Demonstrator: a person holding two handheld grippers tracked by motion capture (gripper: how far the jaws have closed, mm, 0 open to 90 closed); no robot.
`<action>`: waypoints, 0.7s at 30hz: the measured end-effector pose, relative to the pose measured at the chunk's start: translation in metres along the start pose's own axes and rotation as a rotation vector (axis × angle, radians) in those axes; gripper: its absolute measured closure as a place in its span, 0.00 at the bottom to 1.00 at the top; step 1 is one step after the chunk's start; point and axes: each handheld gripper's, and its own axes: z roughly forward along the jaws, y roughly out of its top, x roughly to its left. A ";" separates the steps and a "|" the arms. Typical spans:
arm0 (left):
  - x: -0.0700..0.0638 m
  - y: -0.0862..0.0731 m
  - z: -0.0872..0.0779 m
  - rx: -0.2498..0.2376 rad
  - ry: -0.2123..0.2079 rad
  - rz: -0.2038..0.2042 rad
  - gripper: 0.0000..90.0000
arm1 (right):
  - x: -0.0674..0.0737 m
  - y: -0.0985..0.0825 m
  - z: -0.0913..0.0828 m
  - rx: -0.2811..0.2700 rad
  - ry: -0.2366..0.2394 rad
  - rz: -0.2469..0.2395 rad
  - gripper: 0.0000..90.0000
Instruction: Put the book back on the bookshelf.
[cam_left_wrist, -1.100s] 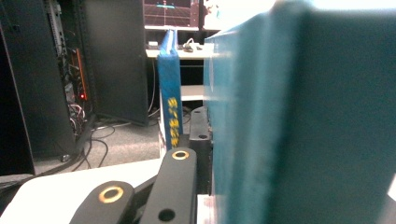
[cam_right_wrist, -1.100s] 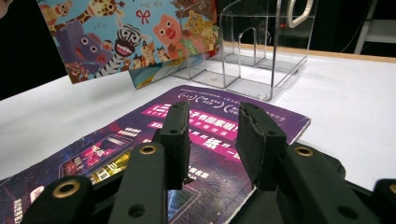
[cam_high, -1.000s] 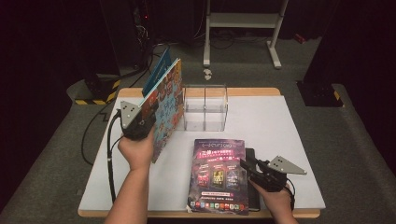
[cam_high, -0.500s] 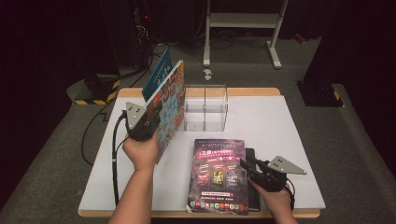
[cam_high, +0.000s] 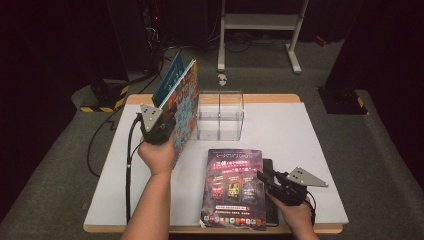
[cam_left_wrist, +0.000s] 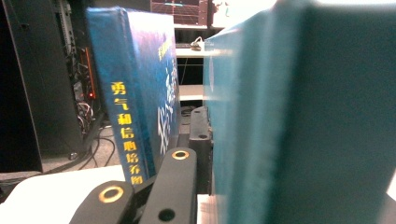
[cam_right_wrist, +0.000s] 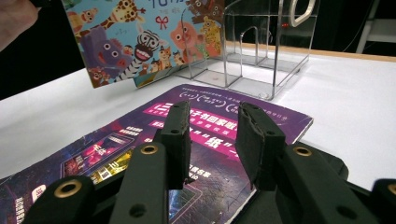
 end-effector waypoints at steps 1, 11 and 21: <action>0.000 -0.001 0.001 0.001 0.000 0.003 0.90 | 0.000 0.000 0.000 0.000 0.001 0.000 0.71; -0.001 -0.016 -0.001 -0.014 0.001 0.023 0.90 | 0.000 -0.001 0.000 0.004 0.004 -0.001 0.72; 0.001 -0.025 -0.018 0.018 -0.010 0.035 0.89 | 0.003 -0.003 0.003 0.021 0.008 -0.013 0.71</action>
